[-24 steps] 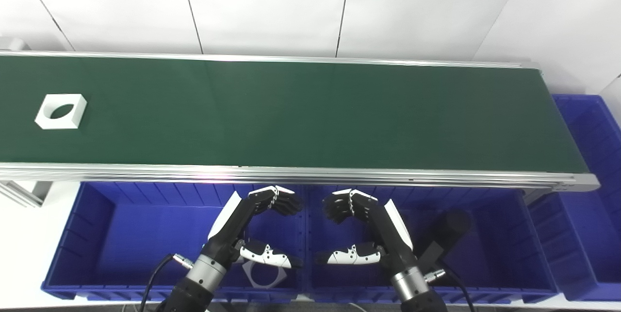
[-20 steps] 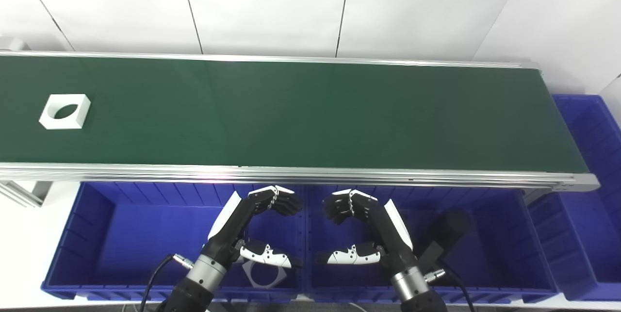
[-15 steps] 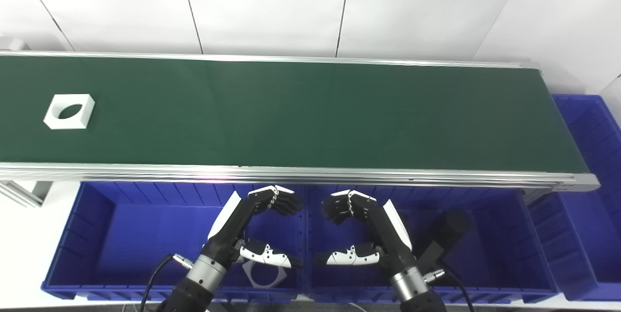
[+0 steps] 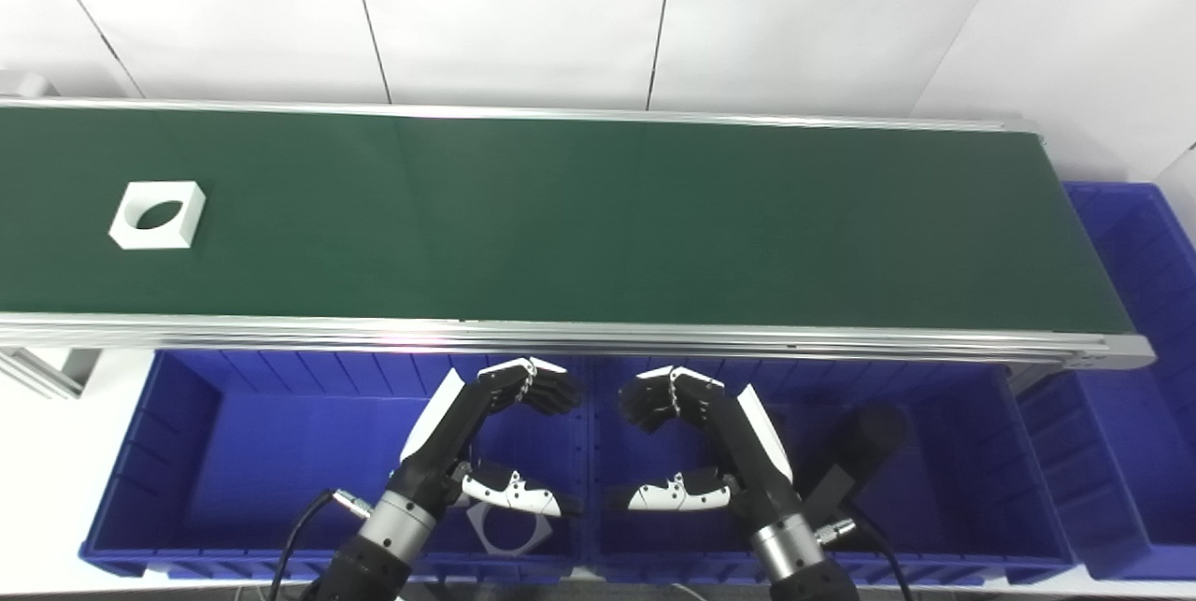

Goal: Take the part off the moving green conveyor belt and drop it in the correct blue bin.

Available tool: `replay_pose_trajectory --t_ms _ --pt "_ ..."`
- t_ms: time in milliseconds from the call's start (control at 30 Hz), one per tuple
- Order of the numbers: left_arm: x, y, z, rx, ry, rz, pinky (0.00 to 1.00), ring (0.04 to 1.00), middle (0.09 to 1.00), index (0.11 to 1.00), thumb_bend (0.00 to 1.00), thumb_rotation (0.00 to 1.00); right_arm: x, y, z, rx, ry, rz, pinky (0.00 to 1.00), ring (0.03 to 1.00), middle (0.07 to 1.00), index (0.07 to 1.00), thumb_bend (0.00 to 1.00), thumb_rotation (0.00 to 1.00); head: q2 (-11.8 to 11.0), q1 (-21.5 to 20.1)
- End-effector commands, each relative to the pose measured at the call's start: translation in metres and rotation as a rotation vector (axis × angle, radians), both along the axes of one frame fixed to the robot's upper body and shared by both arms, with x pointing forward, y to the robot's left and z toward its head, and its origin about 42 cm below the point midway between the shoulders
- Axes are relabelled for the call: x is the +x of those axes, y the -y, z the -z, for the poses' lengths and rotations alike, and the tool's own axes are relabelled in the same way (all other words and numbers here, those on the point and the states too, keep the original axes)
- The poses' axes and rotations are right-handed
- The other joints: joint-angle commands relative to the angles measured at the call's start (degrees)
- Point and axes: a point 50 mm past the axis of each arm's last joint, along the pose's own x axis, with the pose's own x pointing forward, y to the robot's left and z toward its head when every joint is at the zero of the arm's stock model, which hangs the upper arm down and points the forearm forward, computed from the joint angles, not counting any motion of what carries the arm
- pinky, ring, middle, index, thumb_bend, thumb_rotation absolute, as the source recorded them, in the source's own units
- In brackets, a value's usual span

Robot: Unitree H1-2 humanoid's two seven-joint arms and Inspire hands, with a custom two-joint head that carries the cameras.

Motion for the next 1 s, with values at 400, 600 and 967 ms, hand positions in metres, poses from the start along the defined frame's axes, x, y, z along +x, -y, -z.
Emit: replay_pose_trajectory --t_ms 400,600,967 --pt "0.0042 0.0023 -0.0082 -0.019 0.059 0.000 0.59 0.604 0.620 0.624 0.94 0.04 0.0052 -0.0048 -0.0123 0.028 0.062 -0.008 0.51 0.569 0.595 0.587 0.84 0.04 -0.03 0.07" --pt "0.0040 0.0022 -0.0084 -0.019 0.057 0.001 0.59 0.603 0.621 0.625 0.94 0.04 0.0050 -0.0053 -0.0124 0.032 0.071 -0.012 0.50 0.569 0.594 0.588 0.84 0.03 -0.03 0.07" --pt "0.0036 0.0019 -0.0083 -0.020 0.058 0.002 0.59 0.601 0.621 0.623 0.95 0.03 0.0043 -0.0058 -0.0114 0.039 0.071 -0.014 0.51 0.566 0.592 0.584 0.83 0.03 -0.02 0.01"
